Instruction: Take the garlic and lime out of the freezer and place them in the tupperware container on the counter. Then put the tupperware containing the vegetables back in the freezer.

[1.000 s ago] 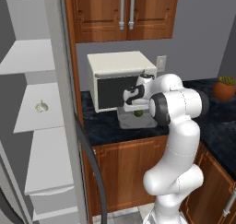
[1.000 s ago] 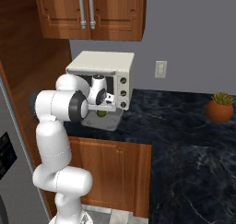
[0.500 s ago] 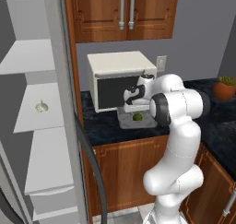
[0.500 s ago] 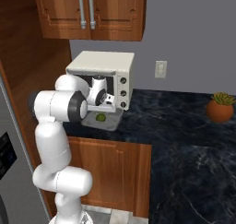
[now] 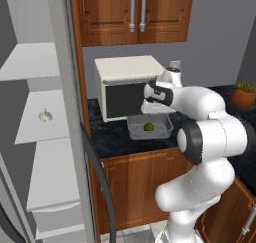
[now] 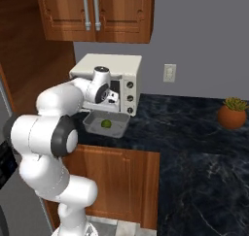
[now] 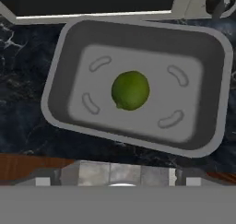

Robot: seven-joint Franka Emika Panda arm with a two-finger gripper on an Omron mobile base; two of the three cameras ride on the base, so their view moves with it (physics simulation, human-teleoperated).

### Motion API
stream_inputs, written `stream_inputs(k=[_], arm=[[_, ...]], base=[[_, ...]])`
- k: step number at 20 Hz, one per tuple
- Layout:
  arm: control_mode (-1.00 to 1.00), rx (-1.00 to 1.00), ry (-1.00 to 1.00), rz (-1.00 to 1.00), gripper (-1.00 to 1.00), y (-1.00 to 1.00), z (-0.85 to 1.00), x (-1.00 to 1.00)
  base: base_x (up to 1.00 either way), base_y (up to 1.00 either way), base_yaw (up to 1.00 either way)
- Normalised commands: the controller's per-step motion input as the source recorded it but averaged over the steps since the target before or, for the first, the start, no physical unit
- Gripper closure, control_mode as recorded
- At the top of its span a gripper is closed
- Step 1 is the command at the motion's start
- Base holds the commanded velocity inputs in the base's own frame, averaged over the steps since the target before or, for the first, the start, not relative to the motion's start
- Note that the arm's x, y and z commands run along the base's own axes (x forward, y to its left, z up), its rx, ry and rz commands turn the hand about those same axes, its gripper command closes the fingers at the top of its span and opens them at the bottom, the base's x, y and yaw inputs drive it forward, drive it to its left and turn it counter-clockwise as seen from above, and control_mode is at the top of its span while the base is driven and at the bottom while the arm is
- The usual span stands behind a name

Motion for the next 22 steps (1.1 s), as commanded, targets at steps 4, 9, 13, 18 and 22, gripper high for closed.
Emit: stream_inputs(k=[4, 9, 13, 18, 22], arm=[[-1.0, 0.0, -0.01, -0.12, -1.0, -0.21, 1.0, -1.0], [-1.0, -0.12, -0.01, -0.13, -1.0, -0.04, 1.0, -1.0], [-1.0, -0.04, -0.12, -0.06, -1.0, 0.0, 1.0, -1.0], [-1.0, 0.0, -0.36, 0.01, -1.0, 0.03, 0.91, -0.99], [-1.0, 0.01, -0.25, 0.0, -1.0, 0.09, 0.78, -1.0]], base=[[0.0, 0.0, 0.0], [0.0, 0.0, 0.0], [0.0, 0.0, 0.0], [0.0, 0.0, 0.0], [0.0, 0.0, 0.0]])
